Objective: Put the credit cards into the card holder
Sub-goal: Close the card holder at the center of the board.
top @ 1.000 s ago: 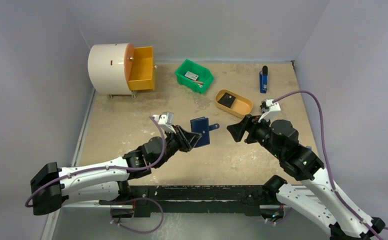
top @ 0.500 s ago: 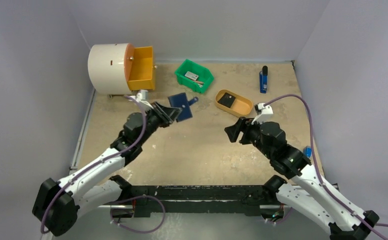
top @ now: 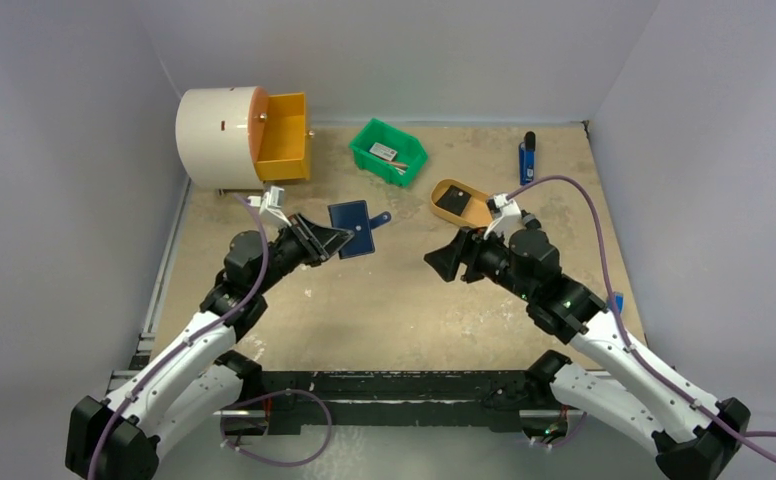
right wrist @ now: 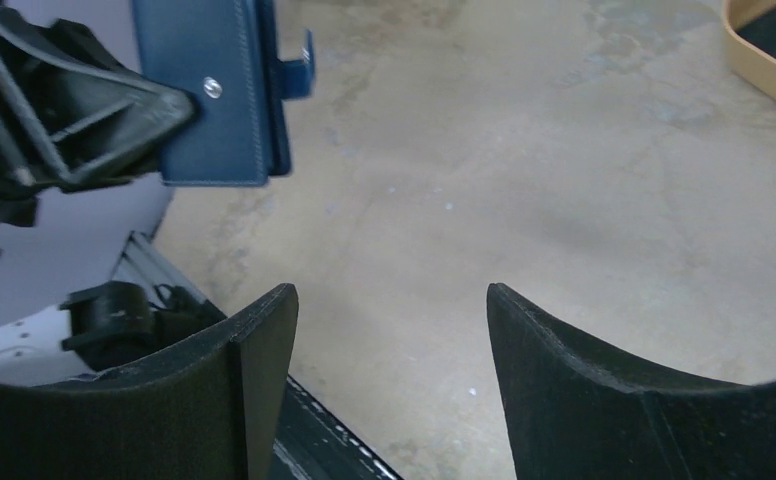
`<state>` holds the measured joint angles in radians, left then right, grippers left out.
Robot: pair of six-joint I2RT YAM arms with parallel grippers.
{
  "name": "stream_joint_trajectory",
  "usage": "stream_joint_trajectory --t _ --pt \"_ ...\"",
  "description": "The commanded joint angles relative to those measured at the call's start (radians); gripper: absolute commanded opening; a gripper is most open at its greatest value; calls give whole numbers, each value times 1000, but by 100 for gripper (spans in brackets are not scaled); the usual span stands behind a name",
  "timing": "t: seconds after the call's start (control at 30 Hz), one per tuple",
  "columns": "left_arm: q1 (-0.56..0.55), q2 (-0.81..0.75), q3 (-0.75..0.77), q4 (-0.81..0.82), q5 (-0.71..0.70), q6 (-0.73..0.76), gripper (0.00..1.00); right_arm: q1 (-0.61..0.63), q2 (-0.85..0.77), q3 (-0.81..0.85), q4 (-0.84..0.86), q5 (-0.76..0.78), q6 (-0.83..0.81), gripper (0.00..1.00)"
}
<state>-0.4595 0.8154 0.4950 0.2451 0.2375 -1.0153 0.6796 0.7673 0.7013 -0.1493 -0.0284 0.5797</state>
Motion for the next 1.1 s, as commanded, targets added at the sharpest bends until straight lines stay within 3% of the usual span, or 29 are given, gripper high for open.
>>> stream_joint_trajectory --t 0.0,0.13,0.43,0.6,0.77,1.07 --pt "0 -53 11 83 116 -9 0 0 11 82 167 -130 55 70" --pt "-1 -78 -16 117 146 -9 0 1 28 99 245 -149 45 68" --pt "-6 -64 -101 388 217 -95 0 0 27 116 254 -253 -14 64" --pt "-8 -64 -114 392 226 -77 0 0 61 138 222 -292 -51 60" --pt "-8 -30 -99 365 248 -56 0 0 48 90 318 -243 22 56" --pt "-8 -33 -62 293 245 -8 0 1 166 157 325 -262 34 52"
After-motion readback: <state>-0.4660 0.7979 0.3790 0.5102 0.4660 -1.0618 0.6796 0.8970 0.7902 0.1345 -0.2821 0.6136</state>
